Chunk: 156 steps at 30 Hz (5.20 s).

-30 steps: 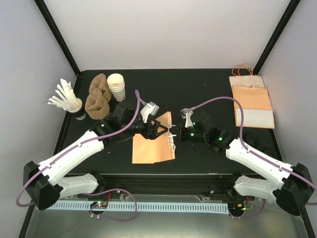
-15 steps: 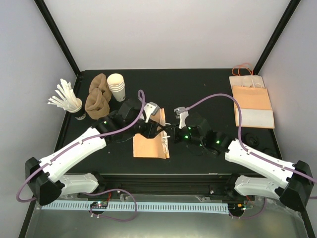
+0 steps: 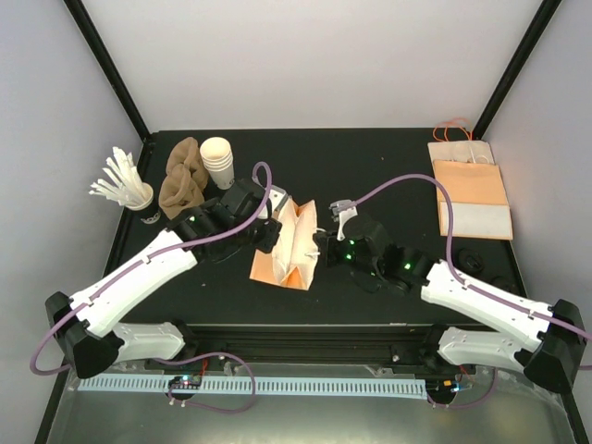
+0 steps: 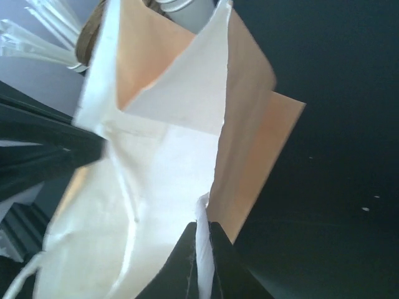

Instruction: Pack the takeout coffee

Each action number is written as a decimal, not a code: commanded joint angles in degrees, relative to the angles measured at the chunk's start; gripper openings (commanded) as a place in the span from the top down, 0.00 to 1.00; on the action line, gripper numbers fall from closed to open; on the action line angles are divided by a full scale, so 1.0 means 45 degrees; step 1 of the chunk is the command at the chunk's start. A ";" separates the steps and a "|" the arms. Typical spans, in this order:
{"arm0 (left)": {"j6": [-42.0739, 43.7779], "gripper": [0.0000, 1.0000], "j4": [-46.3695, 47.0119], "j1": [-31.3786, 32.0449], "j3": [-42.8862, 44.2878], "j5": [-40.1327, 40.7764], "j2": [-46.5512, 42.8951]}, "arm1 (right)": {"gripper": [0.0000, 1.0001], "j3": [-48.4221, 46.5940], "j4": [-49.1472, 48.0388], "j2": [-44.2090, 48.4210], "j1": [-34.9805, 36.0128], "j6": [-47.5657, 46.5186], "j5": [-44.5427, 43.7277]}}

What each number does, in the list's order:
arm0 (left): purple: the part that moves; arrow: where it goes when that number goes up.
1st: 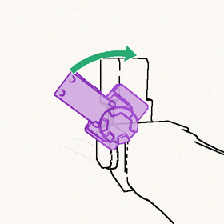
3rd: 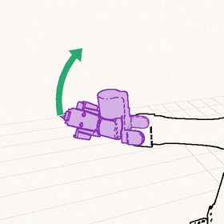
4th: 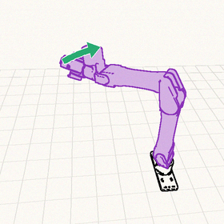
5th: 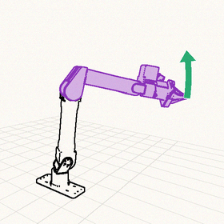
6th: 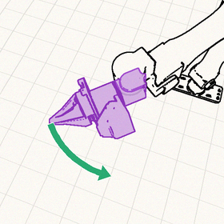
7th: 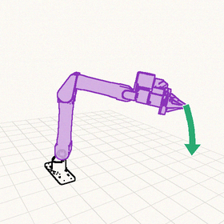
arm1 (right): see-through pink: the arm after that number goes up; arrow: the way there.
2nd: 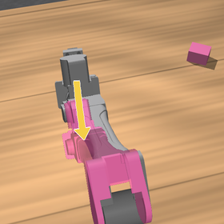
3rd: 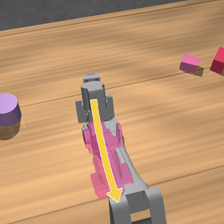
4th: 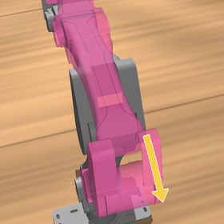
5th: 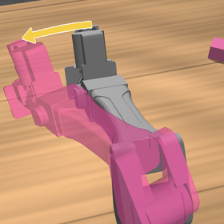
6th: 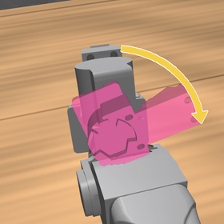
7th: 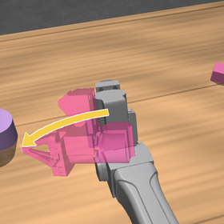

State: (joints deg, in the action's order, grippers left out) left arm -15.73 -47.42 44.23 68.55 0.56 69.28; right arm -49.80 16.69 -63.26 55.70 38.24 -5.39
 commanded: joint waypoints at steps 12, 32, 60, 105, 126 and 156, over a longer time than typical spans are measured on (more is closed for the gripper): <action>0.2256 0.98 -0.4546 0.0186 0.5140 0.3502 0.1456 | 0.92 0.1218 0.1930 0.1050 0.0101 0.0880 -0.2785; 0.2421 0.98 -0.2657 0.0313 0.3602 0.1368 0.2106 | 0.27 0.1920 0.1820 0.2976 0.0102 -0.2232 0.0669; 0.0888 0.98 0.0615 0.0426 0.1245 -0.4776 0.2071 | 0.00 0.1885 0.0400 0.2510 0.0106 0.4391 -0.4516; 0.0625 0.98 -0.2297 0.0925 0.4454 0.0089 0.1949 | 0.99 -0.1602 0.4428 -0.0608 0.0102 0.4605 -0.2048; 0.0518 0.98 -0.0599 0.1129 0.3843 -0.2255 0.0992 | 0.99 -0.1799 0.1980 -0.2057 -0.0034 0.3203 -0.0253; 0.0250 0.98 -0.0614 0.1003 0.3832 -0.2295 0.0452 | 0.99 0.1112 -0.3569 0.0365 -0.0060 0.2457 -0.0252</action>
State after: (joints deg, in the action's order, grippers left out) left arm -14.39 -51.64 48.82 84.90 -12.03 70.63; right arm -46.96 1.98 -66.26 55.46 49.93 0.10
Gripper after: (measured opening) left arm 0.020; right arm 0.015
